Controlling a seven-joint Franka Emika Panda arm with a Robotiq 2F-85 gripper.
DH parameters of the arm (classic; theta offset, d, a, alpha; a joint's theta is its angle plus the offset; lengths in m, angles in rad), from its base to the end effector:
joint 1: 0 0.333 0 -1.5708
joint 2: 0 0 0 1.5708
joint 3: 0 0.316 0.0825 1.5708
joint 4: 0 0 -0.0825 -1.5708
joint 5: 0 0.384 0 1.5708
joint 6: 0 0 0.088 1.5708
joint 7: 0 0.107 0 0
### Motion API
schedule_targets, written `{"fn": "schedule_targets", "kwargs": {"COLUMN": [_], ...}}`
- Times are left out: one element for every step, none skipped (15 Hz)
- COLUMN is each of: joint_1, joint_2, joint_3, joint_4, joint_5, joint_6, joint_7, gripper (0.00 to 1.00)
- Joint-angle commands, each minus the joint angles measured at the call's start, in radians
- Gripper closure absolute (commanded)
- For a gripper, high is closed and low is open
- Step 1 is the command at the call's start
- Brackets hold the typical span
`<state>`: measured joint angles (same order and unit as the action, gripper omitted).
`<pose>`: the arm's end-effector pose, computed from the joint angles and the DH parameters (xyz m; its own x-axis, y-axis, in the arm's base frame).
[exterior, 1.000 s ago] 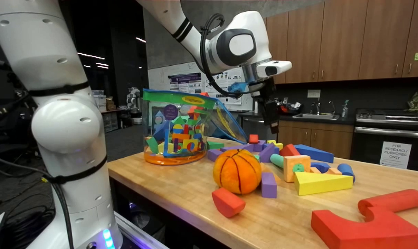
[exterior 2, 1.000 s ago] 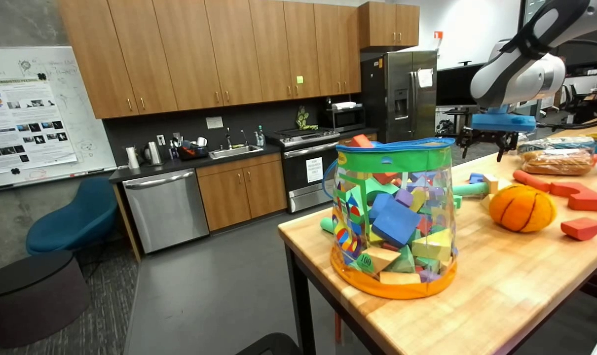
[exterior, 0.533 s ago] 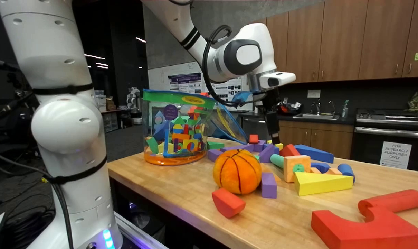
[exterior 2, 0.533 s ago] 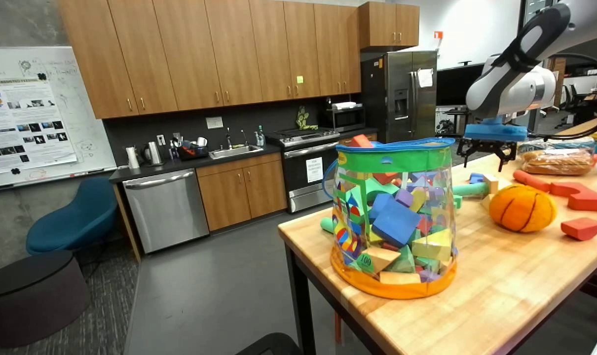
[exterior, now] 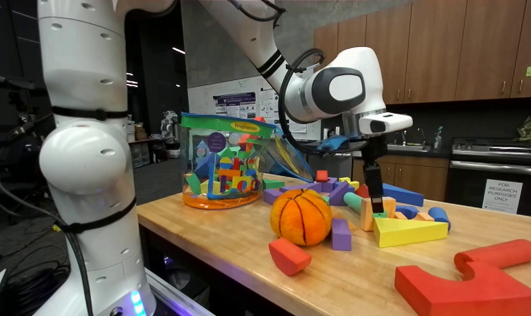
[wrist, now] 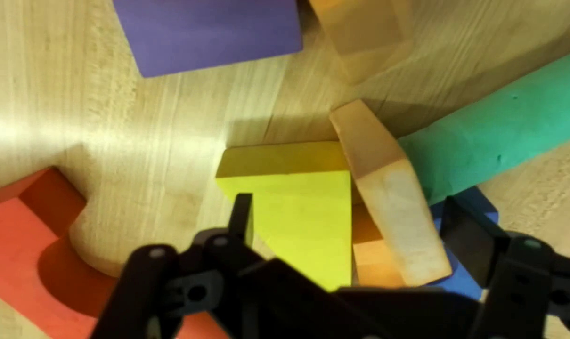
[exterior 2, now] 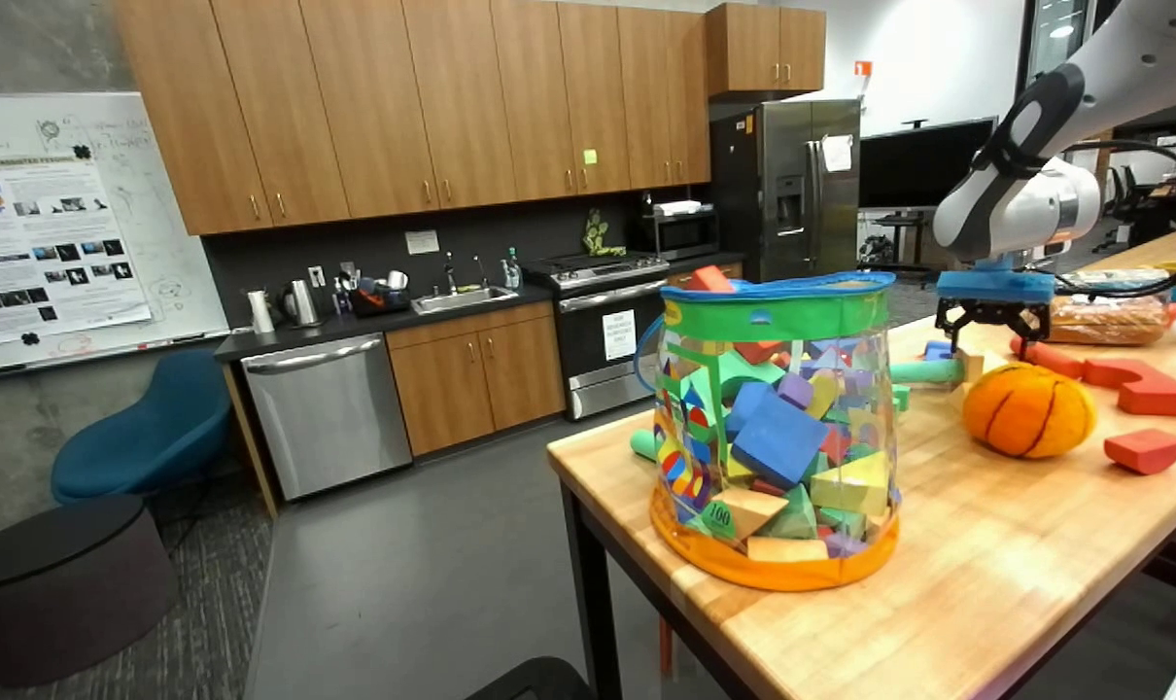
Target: Put the green cylinder in the clear bag on the left.
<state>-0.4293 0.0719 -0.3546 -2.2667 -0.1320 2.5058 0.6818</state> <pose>0.3858 -0.3822 0.3464 0.2009 -0.9585 0.2021 -0.9783 -0.2071 -0.0098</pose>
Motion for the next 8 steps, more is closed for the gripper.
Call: {"fn": "schedule_targets", "kwargs": {"joint_1": [0.019,0.023,0.027,0.033,0.039,0.044,0.049,0.051], "joint_2": [0.071,0.079,0.087,0.092,0.095,0.099,0.101,0.107], "joint_3": [-0.034,-0.033,-0.032,-0.03,-0.031,-0.03,-0.031,-0.031], "joint_4": [0.069,0.077,0.086,0.094,0.101,0.11,0.117,0.124], "joint_5": [0.036,0.061,0.082,0.099,0.109,0.119,0.126,0.136], "joint_6": [-0.015,-0.013,-0.011,-0.01,-0.009,-0.008,-0.005,0.001], "joint_7": [0.006,-0.007,-0.011,-0.008,-0.006,-0.007,-0.007,-0.012], "gripper": [0.0,0.0,0.0,0.0,0.0,0.0,0.0,0.21]}}
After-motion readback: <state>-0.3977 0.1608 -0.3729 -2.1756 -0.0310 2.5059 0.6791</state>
